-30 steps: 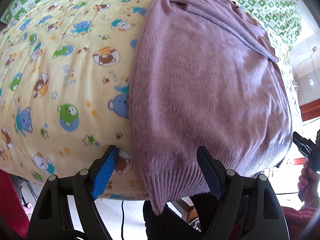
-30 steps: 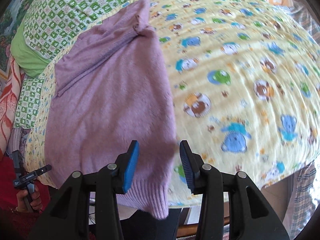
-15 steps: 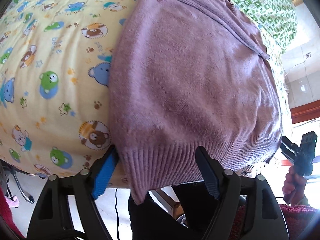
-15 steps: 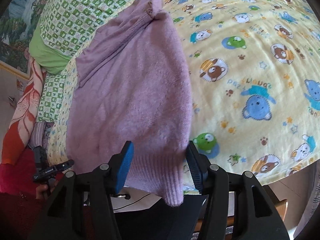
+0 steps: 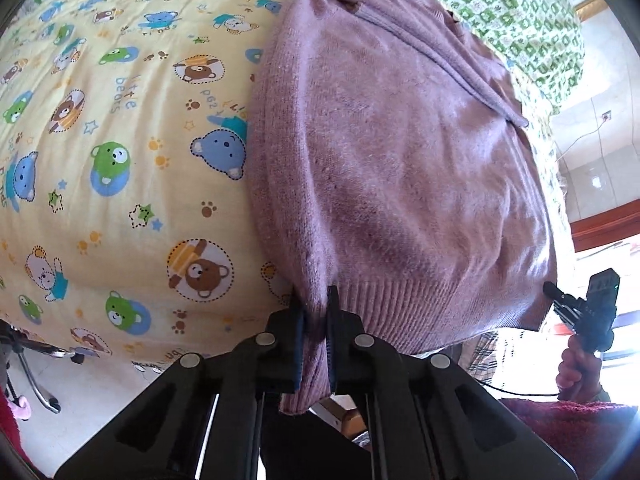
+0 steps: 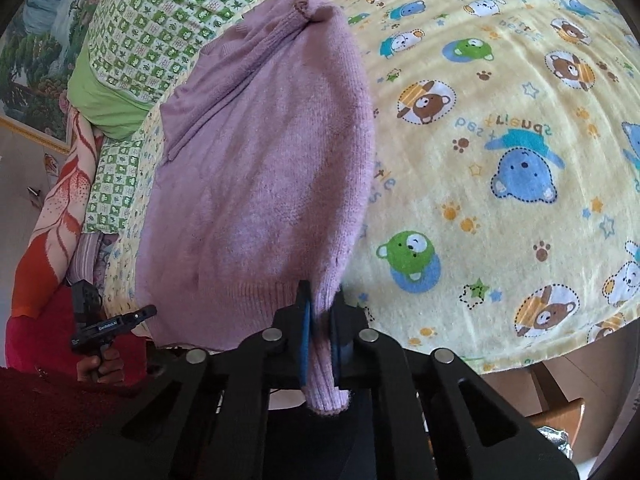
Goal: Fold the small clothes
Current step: 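Grasp the ribbed hem of the sweater with both grippers, then lift the hem with both grippers and fold it up toward the collar, then open both grippers to release the hem onto the sweater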
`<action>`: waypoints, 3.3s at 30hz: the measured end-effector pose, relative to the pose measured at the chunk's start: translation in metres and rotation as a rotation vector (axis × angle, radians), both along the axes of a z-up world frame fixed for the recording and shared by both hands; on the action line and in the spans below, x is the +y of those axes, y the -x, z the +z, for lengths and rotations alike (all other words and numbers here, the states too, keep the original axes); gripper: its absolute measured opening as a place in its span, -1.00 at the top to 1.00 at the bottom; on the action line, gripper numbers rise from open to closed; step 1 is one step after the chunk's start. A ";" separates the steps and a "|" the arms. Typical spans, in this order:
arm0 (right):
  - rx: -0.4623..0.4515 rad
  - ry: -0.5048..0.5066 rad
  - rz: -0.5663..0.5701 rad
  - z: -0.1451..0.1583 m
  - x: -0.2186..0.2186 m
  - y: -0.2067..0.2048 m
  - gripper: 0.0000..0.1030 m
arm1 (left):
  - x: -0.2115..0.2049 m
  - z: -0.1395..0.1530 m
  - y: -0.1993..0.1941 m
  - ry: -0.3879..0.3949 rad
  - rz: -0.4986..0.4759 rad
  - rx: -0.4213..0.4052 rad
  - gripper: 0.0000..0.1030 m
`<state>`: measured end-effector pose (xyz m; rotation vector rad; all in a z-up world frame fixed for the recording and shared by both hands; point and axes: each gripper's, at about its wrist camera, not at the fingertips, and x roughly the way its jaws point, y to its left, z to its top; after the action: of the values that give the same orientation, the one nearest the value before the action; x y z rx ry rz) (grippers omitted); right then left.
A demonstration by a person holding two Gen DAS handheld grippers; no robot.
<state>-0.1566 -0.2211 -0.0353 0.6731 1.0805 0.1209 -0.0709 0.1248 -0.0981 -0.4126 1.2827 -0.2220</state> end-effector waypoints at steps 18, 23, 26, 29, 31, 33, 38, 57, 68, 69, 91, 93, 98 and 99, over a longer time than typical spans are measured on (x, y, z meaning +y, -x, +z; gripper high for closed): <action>-0.307 -0.127 -0.058 0.092 -0.018 -0.072 0.87 | 0.005 0.106 -0.099 0.110 0.036 -0.282 0.88; -0.353 -0.111 -0.116 0.105 -0.037 -0.123 0.86 | 0.000 0.126 -0.150 0.099 0.075 -0.354 0.88; -0.364 -0.087 -0.131 0.110 -0.045 -0.153 0.86 | 0.003 0.130 -0.181 0.100 0.099 -0.362 0.88; -0.362 -0.063 -0.125 0.112 -0.049 -0.183 0.87 | 0.003 0.130 -0.210 0.086 0.111 -0.361 0.89; -0.363 -0.056 -0.121 0.112 -0.051 -0.200 0.87 | 0.000 0.130 -0.223 0.080 0.117 -0.362 0.89; -0.363 -0.047 -0.117 0.114 -0.051 -0.220 0.87 | -0.001 0.130 -0.242 0.076 0.128 -0.362 0.89; -0.358 -0.019 -0.119 0.115 -0.059 -0.269 0.86 | -0.003 0.130 -0.286 0.070 0.149 -0.366 0.89; -0.258 0.022 -0.144 0.069 -0.095 -0.408 0.86 | -0.013 0.088 -0.427 -0.007 0.188 -0.312 0.88; -0.144 -0.049 -0.182 0.043 -0.113 -0.429 0.75 | 0.005 0.077 -0.434 0.035 0.242 -0.263 0.45; -0.145 -0.050 -0.181 0.045 -0.114 -0.428 0.63 | 0.007 0.084 -0.430 0.034 0.247 -0.280 0.35; -0.140 0.174 0.291 0.044 0.020 -0.386 -0.05 | -0.132 0.048 -0.389 -0.014 -0.158 -0.173 0.06; -0.160 0.269 0.251 0.049 0.016 -0.401 -0.05 | -0.124 0.056 -0.410 -0.058 -0.113 -0.203 0.06; -0.265 0.291 0.050 0.081 -0.026 -0.431 -0.06 | -0.089 0.094 -0.445 -0.069 0.031 -0.301 0.00; -0.287 0.290 0.017 0.089 -0.033 -0.433 -0.06 | -0.081 0.102 -0.448 -0.049 0.060 -0.325 -0.03</action>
<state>0.2767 -0.2541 0.0535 0.3717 0.8066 0.0703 0.3767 0.0439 0.0041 -0.3565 0.9537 -0.1974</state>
